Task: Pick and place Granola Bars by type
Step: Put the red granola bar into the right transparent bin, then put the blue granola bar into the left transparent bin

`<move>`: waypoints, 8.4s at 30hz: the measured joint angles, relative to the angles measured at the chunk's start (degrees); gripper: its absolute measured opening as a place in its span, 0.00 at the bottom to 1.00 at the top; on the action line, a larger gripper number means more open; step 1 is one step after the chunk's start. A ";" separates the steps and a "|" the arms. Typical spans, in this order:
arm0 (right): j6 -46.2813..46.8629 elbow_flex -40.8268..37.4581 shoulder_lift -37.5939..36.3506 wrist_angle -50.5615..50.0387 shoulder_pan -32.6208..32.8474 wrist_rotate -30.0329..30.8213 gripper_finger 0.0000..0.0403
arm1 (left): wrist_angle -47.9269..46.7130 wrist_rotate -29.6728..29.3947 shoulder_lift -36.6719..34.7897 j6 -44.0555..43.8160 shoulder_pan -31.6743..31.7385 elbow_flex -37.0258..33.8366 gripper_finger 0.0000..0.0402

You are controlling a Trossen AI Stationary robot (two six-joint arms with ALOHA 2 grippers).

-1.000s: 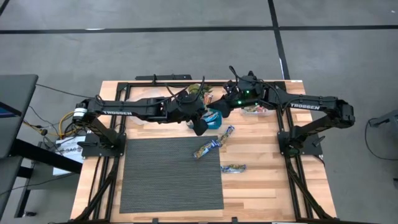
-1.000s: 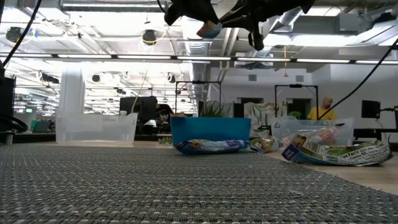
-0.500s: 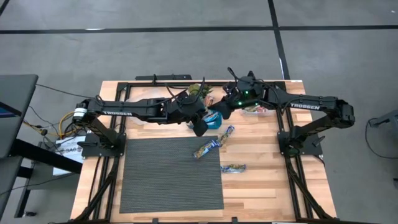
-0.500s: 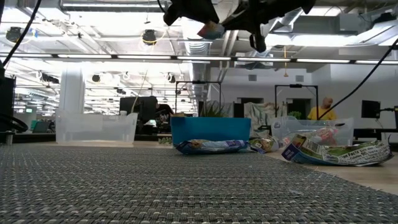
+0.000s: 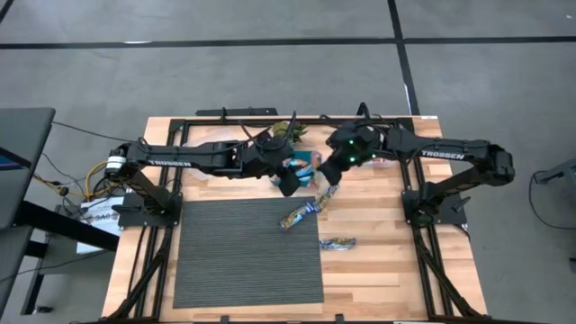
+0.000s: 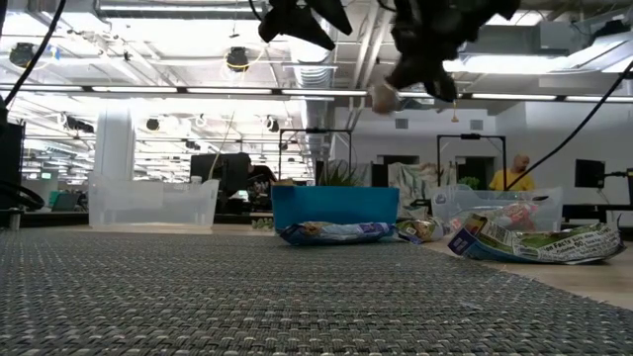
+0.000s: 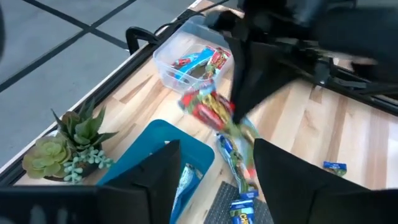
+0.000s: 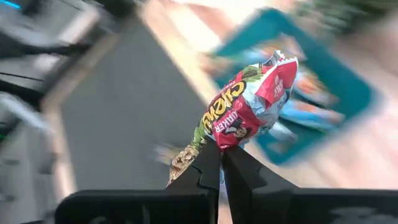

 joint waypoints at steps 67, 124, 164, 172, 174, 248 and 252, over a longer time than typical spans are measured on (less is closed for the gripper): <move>0.22 0.00 -15.23 -24.01 5.32 19.05 0.52 | -5.11 20.81 25.92 -7.15 -4.52 -3.02 0.44; -3.91 0.00 -14.56 -20.69 5.39 18.92 0.43 | -47.12 8.87 9.58 -7.42 4.66 10.78 0.00; -16.46 0.00 -7.46 -24.13 12.30 12.83 0.41 | -15.60 6.89 -28.73 -6.80 30.87 -35.97 0.52; -17.44 -0.07 1.44 -26.54 23.27 8.64 0.41 | 1.09 11.27 -34.40 -3.86 21.44 -32.89 0.48; -17.40 -0.07 3.73 -25.68 25.49 7.71 0.41 | 5.34 12.41 -34.99 -2.57 19.31 -32.83 0.47; 18.79 0.00 18.66 55.39 9.06 -1.74 0.05 | 24.18 26.58 -28.77 -11.20 11.23 -32.84 0.45; 18.12 0.17 18.66 55.10 9.13 -1.30 0.08 | 25.60 26.83 -27.53 -12.14 11.23 -32.88 0.45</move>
